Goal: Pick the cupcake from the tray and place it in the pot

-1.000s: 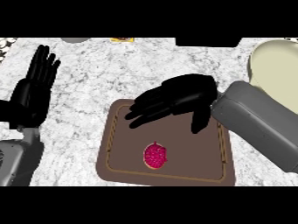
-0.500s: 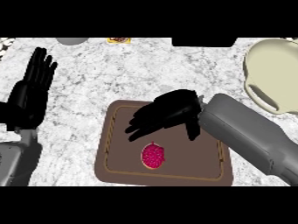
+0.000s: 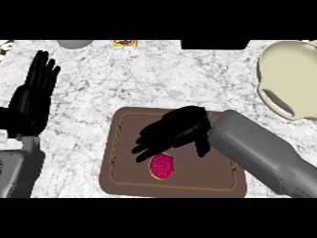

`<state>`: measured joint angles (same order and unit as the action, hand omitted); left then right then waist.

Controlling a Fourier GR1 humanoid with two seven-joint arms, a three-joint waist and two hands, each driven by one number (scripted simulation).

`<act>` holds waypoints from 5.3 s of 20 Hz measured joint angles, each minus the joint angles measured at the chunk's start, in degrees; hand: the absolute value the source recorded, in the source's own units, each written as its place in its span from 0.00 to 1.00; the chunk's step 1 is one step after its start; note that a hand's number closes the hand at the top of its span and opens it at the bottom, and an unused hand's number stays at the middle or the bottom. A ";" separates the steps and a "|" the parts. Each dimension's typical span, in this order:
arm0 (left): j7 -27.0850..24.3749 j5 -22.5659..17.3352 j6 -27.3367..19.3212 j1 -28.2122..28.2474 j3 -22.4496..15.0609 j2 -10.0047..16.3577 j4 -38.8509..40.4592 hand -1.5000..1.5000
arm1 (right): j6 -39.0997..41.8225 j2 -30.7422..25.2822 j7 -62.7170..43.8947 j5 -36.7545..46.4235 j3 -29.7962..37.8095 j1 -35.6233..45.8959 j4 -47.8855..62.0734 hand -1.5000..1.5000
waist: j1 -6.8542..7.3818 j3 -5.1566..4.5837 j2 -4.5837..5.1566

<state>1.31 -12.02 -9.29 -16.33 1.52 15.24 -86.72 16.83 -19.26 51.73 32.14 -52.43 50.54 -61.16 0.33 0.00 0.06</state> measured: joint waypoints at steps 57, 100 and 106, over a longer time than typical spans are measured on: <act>2.30 3.19 1.54 1.86 4.55 -1.72 -2.57 0.50 | -27.12 13.61 -55.34 24.87 43.23 -5.63 11.91 1.00 | -2.98 -0.33 -0.50; 1.27 4.09 4.09 -0.36 3.95 -3.91 -1.20 0.50 | -52.40 -13.12 -76.61 32.08 70.24 -3.52 34.40 1.00 | 1.05 0.08 0.49; 0.82 4.44 4.03 -0.36 3.59 -4.44 -1.12 0.50 | -49.37 -13.14 -68.98 23.02 77.23 -3.34 40.61 0.00 | 1.50 0.19 0.76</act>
<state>2.13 -7.58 -5.26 -16.69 5.11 10.81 -87.84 -32.54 -32.40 -17.25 55.16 24.79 47.20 -20.55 1.83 0.19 0.82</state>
